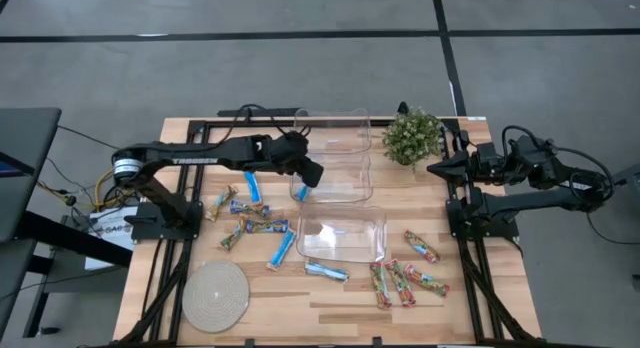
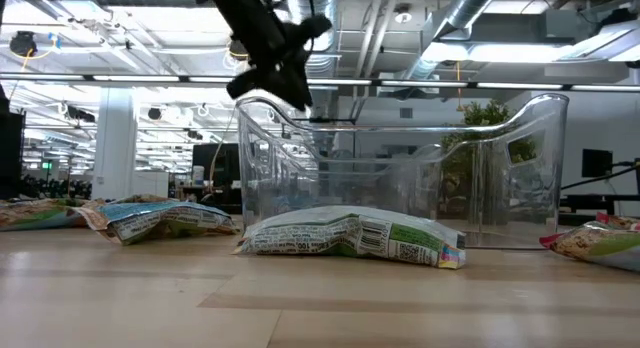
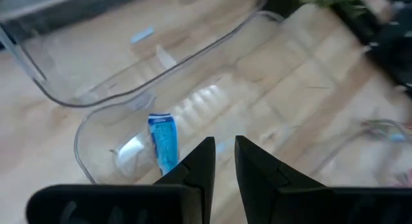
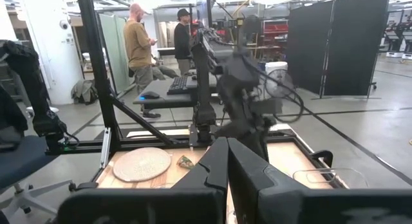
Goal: Pick and place Granola Bars by type
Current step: Put the blue granola bar into the middle transparent bin
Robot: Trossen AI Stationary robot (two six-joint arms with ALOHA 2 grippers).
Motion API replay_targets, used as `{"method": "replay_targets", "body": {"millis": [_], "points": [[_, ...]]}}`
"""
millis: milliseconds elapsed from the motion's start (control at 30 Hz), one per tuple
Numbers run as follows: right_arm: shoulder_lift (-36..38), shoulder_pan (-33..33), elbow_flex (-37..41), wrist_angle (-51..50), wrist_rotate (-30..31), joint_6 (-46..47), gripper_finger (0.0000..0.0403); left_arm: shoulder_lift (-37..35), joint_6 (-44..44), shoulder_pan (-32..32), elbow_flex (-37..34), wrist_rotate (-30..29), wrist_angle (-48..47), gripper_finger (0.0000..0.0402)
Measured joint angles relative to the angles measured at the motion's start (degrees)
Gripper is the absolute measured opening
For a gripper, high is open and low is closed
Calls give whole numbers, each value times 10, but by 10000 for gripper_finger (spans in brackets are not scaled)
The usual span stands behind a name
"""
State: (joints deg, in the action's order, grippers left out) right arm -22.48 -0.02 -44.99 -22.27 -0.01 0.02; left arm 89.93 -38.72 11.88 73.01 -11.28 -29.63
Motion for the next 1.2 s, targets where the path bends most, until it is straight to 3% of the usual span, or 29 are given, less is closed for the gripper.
{"method": "replay_targets", "body": {"millis": [233,667,867,1200], "points": [[0,0,0,0,0,0,0,-56,116,-33,0,-2,-61,52],[0,0,0,0,0,0,0,-103,363,-122,0,24,-269,52],[0,0,0,0,0,0,0,-102,350,-139,0,64,-317,52],[0,0,0,0,0,0,0,-102,316,-152,-29,65,-328,52]]}}
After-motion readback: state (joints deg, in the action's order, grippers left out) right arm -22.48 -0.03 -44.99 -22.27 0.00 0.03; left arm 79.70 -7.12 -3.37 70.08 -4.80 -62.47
